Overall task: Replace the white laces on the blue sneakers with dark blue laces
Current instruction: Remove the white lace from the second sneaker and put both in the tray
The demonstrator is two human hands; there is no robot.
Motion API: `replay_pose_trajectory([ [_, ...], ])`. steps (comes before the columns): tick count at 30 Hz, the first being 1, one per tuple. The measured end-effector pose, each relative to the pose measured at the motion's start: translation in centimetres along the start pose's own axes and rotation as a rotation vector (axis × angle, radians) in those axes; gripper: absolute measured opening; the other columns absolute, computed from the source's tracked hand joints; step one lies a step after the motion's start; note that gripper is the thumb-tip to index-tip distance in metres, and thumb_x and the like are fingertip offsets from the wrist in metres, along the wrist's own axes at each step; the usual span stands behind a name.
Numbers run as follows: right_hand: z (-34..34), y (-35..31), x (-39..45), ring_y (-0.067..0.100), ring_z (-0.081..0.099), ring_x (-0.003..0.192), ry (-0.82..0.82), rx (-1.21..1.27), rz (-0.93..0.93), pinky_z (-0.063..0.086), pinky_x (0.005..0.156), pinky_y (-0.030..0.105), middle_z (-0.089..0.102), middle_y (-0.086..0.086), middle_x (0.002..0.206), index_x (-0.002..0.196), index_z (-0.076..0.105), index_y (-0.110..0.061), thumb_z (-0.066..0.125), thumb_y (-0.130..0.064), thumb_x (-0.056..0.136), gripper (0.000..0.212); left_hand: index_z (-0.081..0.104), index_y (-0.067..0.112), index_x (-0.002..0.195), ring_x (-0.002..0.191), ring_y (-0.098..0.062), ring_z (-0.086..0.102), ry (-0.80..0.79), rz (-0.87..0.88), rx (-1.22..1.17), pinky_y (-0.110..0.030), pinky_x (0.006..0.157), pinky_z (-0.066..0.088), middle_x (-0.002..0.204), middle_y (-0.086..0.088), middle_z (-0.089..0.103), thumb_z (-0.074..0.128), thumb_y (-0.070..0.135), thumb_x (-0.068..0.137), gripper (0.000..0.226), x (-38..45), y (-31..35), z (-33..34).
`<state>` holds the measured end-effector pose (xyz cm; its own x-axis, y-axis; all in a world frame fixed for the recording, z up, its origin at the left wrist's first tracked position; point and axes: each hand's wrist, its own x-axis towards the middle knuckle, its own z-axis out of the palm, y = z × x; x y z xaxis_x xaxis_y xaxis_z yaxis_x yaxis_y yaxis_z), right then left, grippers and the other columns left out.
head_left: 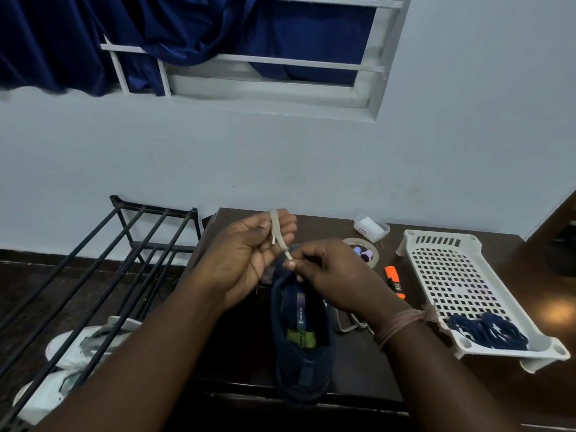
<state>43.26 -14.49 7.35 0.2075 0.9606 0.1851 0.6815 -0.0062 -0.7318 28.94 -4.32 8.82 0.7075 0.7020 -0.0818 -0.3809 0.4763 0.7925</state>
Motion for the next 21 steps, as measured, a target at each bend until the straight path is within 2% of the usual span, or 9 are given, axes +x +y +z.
replay_pose_trajectory([
  [2,0.1,-0.3,-0.1,0.005,0.06,0.064,-0.046,-0.066,-0.01,0.05,0.065,0.031,0.066,-0.009,0.069,0.073,0.067,-0.028,0.064,-0.025,0.093,0.02,0.061,-0.001,0.125,0.111,-0.021,0.07,0.106,0.057,0.154,-0.032,0.098,0.055,0.121,-0.017,0.07,0.038,0.002,0.106,0.03,0.5,-0.4,-0.3],
  [4,-0.1,-0.6,-0.1,0.008,0.062,0.068,-0.026,-0.108,-0.035,0.052,0.067,0.034,0.068,-0.007,0.072,0.077,0.068,-0.026,0.062,-0.025,0.093,0.017,0.067,0.014,0.112,0.105,-0.014,0.071,0.175,0.094,0.564,-0.033,0.097,0.055,0.117,-0.009,0.073,0.042,0.011,0.107,0.027,0.3,-0.8,-0.5],
  [6,-0.5,-0.6,0.0,0.008,0.062,0.071,0.072,-0.13,-0.062,0.052,0.07,0.036,0.068,-0.007,0.074,0.079,0.069,-0.021,0.063,-0.021,0.092,0.014,0.071,0.02,0.094,0.088,-0.009,0.072,0.092,0.086,0.92,-0.033,0.086,0.057,0.101,-0.002,0.076,0.044,0.024,0.107,0.03,-0.3,-1.1,-0.2],
  [8,-1.1,-0.6,0.1,0.005,0.064,0.076,0.174,-0.12,-0.057,0.052,0.073,0.032,0.07,-0.009,0.076,0.079,0.072,-0.02,0.067,-0.019,0.088,0.01,0.071,0.014,0.093,0.079,-0.011,0.069,-0.04,0.015,0.999,-0.032,0.08,0.055,0.089,-0.006,0.076,0.044,0.027,0.107,0.034,-0.6,-1.3,0.2],
  [11,-2.0,-0.4,0.0,0.002,0.065,0.077,0.319,-0.027,0.003,0.05,0.072,0.02,0.072,-0.012,0.077,0.078,0.075,-0.02,0.071,-0.015,0.085,0.01,0.072,0.005,0.1,0.074,-0.011,0.065,-0.143,-0.079,0.865,-0.022,0.071,0.055,0.084,-0.007,0.074,0.045,0.02,0.107,0.032,-0.7,-1.3,0.4],
  [14,-2.2,0.2,0.1,0.001,0.066,0.077,0.363,0.087,0.073,0.049,0.071,0.015,0.073,-0.012,0.077,0.078,0.075,-0.019,0.07,-0.014,0.086,0.011,0.075,0.004,0.102,0.071,-0.011,0.062,-0.186,-0.128,0.627,-0.022,0.068,0.052,0.082,-0.007,0.07,0.047,0.016,0.105,0.031,-0.7,-0.8,0.1],
  [16,-1.8,0.7,0.2,0.001,0.065,0.073,0.311,0.075,0.103,0.049,0.069,0.019,0.072,-0.011,0.075,0.078,0.075,-0.019,0.07,-0.016,0.087,0.011,0.073,0.001,0.107,0.075,-0.012,0.064,-0.163,-0.125,0.401,-0.022,0.071,0.056,0.088,-0.009,0.07,0.047,0.012,0.103,0.029,-0.7,-0.3,0.1],
  [18,-1.1,0.8,0.2,0.003,0.063,0.068,0.187,0.016,0.098,0.047,0.066,0.02,0.07,-0.008,0.071,0.075,0.074,-0.019,0.07,-0.019,0.087,0.012,0.068,-0.004,0.116,0.088,-0.015,0.07,-0.116,-0.108,0.182,-0.023,0.079,0.059,0.102,-0.013,0.073,0.045,0.006,0.103,0.028,-0.7,0.0,0.3],
  [21,0.0,0.3,0.0,0.002,0.054,0.056,-0.043,-0.067,0.056,0.037,0.056,0.013,0.062,-0.012,0.063,0.061,0.06,-0.023,0.067,-0.019,0.09,0.03,0.059,-0.007,0.126,0.108,-0.021,0.071,-0.005,-0.06,-0.004,-0.028,0.091,0.058,0.119,-0.019,0.071,0.04,0.0,0.104,0.03,-0.1,-0.2,0.1],
])
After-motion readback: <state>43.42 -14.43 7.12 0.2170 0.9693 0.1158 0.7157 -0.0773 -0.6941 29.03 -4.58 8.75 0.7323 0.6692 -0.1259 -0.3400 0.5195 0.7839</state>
